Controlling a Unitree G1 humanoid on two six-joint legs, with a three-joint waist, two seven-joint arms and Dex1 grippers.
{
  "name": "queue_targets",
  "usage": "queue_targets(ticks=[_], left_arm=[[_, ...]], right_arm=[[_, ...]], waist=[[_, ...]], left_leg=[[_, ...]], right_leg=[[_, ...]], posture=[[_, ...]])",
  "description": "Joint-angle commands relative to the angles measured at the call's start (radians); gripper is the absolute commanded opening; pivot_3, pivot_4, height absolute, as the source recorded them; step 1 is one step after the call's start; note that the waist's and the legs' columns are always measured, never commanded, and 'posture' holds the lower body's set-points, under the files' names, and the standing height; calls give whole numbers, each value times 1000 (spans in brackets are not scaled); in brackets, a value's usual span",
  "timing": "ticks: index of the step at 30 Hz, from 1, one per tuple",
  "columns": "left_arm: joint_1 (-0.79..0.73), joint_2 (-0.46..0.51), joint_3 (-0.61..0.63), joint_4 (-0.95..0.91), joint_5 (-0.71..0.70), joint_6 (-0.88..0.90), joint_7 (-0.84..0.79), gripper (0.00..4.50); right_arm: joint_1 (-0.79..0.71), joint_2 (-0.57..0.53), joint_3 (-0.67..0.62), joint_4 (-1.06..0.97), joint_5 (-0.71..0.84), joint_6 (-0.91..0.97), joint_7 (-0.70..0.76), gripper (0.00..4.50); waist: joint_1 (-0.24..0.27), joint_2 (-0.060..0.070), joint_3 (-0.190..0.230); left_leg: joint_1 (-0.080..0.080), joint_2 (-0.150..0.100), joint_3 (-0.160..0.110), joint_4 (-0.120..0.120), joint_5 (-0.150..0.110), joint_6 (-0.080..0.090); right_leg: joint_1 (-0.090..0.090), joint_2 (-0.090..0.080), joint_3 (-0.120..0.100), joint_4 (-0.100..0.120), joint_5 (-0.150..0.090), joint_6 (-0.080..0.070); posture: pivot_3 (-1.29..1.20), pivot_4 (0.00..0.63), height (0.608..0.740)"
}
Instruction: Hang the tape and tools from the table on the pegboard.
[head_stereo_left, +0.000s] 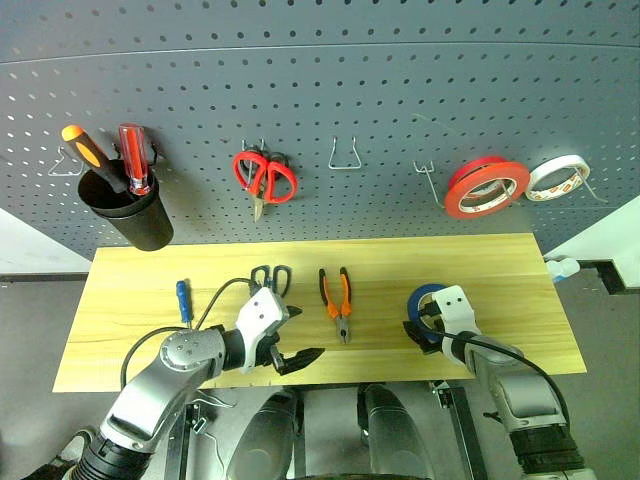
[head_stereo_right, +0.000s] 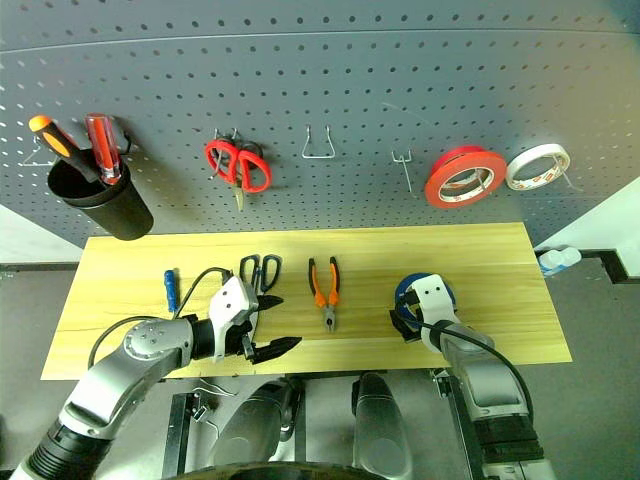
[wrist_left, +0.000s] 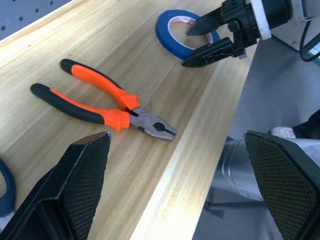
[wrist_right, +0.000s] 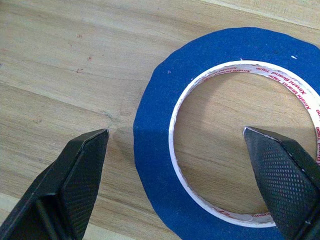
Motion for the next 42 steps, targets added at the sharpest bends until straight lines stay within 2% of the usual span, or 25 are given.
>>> queue_targets(ticks=[1,42], left_arm=[[2,3,-3,-8,5,-24,-4,4440],[-27,-9,-24,33,24,-48,-8,4440]], right_arm=[[6,10,-8,-2,10,-2,2,4130],[3,10,-10,13,9,-5,-6,4130]], waist=[[0,0,0],[0,0,-3]], left_leg=[[0,0,0,0,0,0],[0,0,0,2,1,-1]], right_leg=[[0,0,0,0,0,0],[0,0,0,2,1,-1]], posture=[[34,246,720],[26,234,720]])
